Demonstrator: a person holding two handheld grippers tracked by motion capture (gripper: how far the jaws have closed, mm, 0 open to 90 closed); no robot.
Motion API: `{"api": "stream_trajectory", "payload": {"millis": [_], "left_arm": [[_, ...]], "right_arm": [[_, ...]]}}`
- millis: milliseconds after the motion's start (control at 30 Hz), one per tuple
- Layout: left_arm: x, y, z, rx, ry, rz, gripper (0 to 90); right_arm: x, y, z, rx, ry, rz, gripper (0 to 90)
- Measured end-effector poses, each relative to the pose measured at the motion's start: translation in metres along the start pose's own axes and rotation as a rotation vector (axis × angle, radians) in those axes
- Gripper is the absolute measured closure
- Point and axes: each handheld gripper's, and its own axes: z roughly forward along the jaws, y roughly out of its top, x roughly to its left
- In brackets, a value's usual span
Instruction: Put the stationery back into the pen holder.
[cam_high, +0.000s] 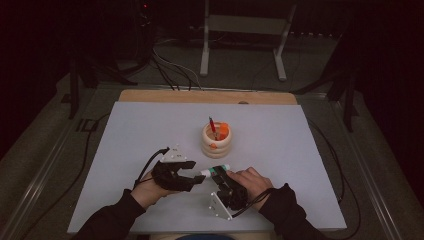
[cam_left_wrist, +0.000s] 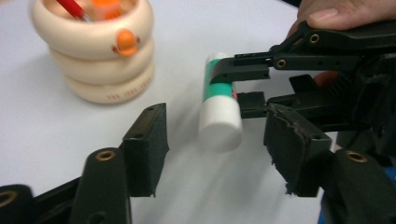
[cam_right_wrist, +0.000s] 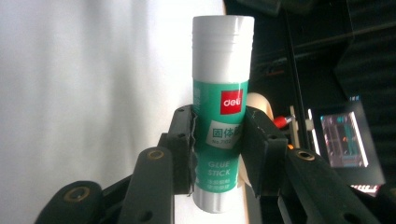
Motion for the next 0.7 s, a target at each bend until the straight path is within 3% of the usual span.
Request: {"api": "stream_trajectory", "payload": {"millis": [133, 333, 433, 633, 700], "left_arm": [[0.004, -0.001, -0.008, -0.042, 0.025, -0.017, 37.8], [0.009, -0.007, -0.017, -0.087, 0.058, -0.043, 25.2], [0.011, -0.012, -0.02, -0.102, 0.056, -0.037, 17.1], [0.016, -0.022, -0.026, -0.129, 0.068, -0.061, 11.4], [0.018, -0.026, -0.027, -0.131, 0.075, -0.07, 8.8]], "right_arm": [[-0.009, -0.003, -0.002, -0.005, 0.02, 0.086, 65.6], [-0.018, -0.006, -0.004, -0.01, 0.03, 0.173, 65.6], [-0.025, -0.007, -0.006, -0.016, 0.047, 0.247, 65.6], [-0.042, -0.007, -0.008, -0.048, 0.083, 0.394, 65.6], [-0.05, -0.008, -0.009, -0.068, 0.11, 0.465, 65.6]]}}
